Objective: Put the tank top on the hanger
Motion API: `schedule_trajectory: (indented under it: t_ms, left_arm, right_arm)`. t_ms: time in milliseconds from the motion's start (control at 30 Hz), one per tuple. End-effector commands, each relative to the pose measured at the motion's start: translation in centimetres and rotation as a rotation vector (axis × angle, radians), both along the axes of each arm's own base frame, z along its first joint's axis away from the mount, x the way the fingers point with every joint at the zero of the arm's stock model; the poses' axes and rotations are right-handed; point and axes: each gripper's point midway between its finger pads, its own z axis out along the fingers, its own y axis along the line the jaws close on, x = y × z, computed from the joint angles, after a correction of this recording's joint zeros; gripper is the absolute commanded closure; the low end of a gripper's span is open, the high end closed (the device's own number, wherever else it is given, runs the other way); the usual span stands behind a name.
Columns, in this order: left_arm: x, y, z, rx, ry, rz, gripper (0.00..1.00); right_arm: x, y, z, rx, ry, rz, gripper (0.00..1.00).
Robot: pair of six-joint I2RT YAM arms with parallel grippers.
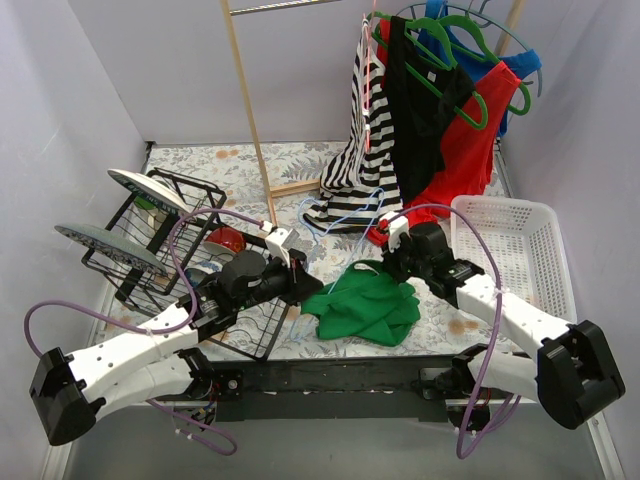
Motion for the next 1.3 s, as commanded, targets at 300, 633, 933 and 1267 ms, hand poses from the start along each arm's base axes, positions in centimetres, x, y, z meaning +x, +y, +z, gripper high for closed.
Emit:
schedule_trajectory:
  t_ms: [300, 633, 933, 1267]
  left_arm:
    - [-2.3, 0.1, -0.6, 0.084, -0.03, -0.17, 1.0]
    - [-2.7, -0.1, -0.8, 0.119, -0.039, -0.223, 1.0]
    - [-2.5, 0.0, -0.8, 0.15, -0.048, -0.233, 1.0]
    - [-1.9, -0.2, -3.0, 0.247, -0.01, -0.248, 1.0]
  right_arm:
    - [8.5, -4.7, 10.1, 0.045, -0.253, -0.301, 0.99]
    - [10.6, -6.9, 12.0, 0.051, -0.285, -0.378, 0.99]
    - [11.9, -7.6, 13.1, 0.051, -0.294, -0.404, 0.99]
    - [12.2, -7.8, 15.0, 0.05, -0.344, -0.385, 0.99]
